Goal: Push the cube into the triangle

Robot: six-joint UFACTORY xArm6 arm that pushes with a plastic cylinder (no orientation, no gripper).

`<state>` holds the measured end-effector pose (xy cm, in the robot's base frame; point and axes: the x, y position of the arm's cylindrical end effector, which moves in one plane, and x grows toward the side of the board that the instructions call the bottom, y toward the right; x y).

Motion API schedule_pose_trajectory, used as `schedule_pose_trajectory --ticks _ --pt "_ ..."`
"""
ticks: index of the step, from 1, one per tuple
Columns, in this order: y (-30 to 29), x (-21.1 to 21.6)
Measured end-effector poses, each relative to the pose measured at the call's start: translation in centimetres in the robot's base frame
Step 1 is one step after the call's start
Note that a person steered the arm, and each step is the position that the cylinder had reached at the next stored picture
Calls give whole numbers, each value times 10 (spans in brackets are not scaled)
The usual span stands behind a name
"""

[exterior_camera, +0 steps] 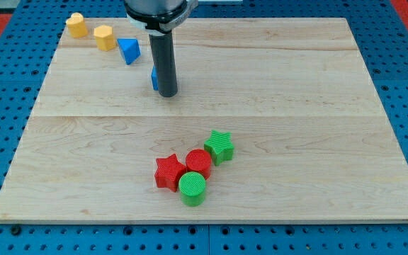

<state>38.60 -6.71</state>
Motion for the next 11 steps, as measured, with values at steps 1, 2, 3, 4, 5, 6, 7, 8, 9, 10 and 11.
schedule_pose_trajectory --ticks 1,2,3,4,5,6,7,8,9,10,11 --pt "-8 -13" --pt "-8 -10" --pt "-2 3" --pt "0 -1" --pt "8 -6" --pt "17 -24" --pt "-13 -35" --pt "-25 -33" --pt "50 5" --pt "108 67" --pt "137 148"
